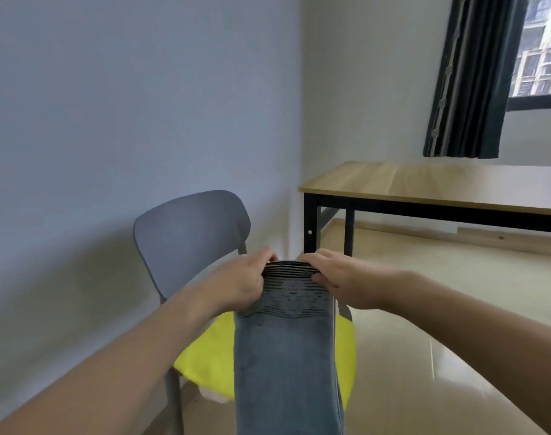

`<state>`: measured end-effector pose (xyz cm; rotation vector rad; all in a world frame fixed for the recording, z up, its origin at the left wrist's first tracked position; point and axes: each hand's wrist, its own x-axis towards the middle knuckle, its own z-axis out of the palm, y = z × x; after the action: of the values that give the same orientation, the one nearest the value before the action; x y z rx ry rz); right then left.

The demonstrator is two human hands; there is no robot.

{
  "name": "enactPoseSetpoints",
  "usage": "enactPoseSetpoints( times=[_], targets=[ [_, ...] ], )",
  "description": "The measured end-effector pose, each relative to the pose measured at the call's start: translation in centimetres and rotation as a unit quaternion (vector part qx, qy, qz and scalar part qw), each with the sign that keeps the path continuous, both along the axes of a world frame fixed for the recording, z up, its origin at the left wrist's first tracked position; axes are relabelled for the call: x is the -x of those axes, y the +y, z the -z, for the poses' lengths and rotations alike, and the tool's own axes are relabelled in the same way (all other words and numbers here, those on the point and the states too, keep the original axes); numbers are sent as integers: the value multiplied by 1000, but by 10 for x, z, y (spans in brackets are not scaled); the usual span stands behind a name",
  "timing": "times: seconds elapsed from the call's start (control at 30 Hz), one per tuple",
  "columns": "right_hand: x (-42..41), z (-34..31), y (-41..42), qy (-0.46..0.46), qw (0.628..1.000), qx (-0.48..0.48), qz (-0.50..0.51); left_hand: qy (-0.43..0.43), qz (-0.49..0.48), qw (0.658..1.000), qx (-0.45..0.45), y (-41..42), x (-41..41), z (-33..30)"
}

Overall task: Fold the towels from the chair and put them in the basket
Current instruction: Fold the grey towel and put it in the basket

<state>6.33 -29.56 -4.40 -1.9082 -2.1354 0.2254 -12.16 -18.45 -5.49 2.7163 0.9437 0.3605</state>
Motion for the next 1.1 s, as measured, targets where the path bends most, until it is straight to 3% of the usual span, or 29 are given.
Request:
enactPoseSetpoints(
  times=[0.27,0.43,0.5,0.67,0.83,1.1],
  targets=[
    [31,-113,-113,-148,974,-174,-4,52,-22,991,-125,-117,28,-136],
    [32,-139,-150,-229,941,-249,-21,5,-19,998,-64,-154,37,-170],
    [28,-144,-159,-256,939,-227,-25,-8,-8,1000,-24,-158,39,-173],
    [21,-145,-155,-135,988,-81,-8,53,-15,998,29,-147,36,-164],
    [19,-128,-118,-101,993,-31,58,144,-22,988,51,-119,21,-140],
    [14,-121,-67,-4,981,-146,125,32,-74,978,-192,-77,11,-138]
  ],
)
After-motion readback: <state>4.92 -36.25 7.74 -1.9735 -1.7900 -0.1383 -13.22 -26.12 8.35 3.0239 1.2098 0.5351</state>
